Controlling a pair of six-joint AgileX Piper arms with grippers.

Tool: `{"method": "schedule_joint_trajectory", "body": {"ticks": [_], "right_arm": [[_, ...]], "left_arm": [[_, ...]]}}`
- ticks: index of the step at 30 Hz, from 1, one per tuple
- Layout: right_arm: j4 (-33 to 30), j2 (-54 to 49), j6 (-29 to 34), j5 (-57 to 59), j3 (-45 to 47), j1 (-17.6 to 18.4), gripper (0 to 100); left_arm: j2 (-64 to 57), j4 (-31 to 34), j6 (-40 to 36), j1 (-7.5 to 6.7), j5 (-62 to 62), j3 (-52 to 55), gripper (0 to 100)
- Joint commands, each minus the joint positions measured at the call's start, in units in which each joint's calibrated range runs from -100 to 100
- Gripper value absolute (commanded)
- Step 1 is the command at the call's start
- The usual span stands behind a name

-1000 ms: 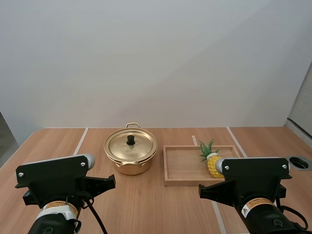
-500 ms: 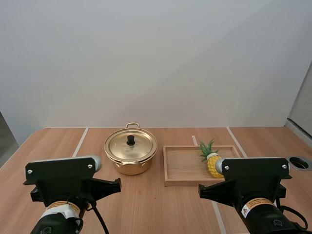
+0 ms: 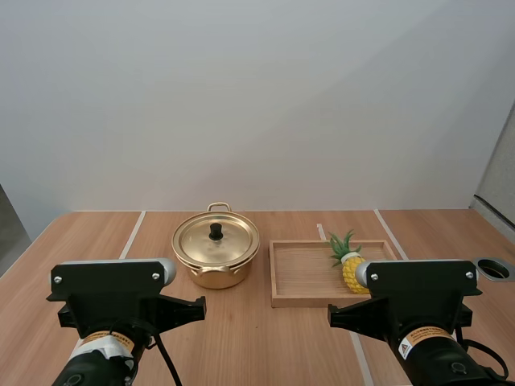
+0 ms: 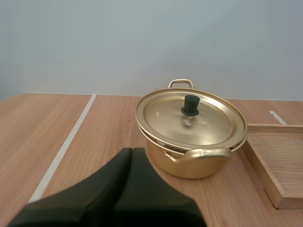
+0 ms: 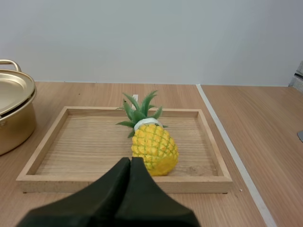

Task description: Open the pot, put the grape inside, and close it

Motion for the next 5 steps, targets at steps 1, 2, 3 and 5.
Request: {"method": "schedule_joint_trajectory", "body": {"ticks": [1, 2, 3, 5], "right_arm": [[-0.33, -0.41, 0.05, -0.61, 0.19, -0.08, 0], [-0.33, -0.41, 0.05, -0.61, 0.19, -0.08, 0], [-0.33, -0.41, 0.05, -0.61, 0.19, -0.08, 0], [-0.33, -0.41, 0.05, -0.61, 0.19, -0.08, 0]], "left_arm": [[-0.30, -1.10, 0.15, 0.05, -1.29, 0.10, 0], [-0.30, -1.10, 0.15, 0.05, -1.29, 0.10, 0], [-0.30, -1.10, 0.15, 0.05, -1.29, 0.10, 0], [-0.30, -1.10, 0.15, 0.05, -1.29, 0.10, 0]]}}
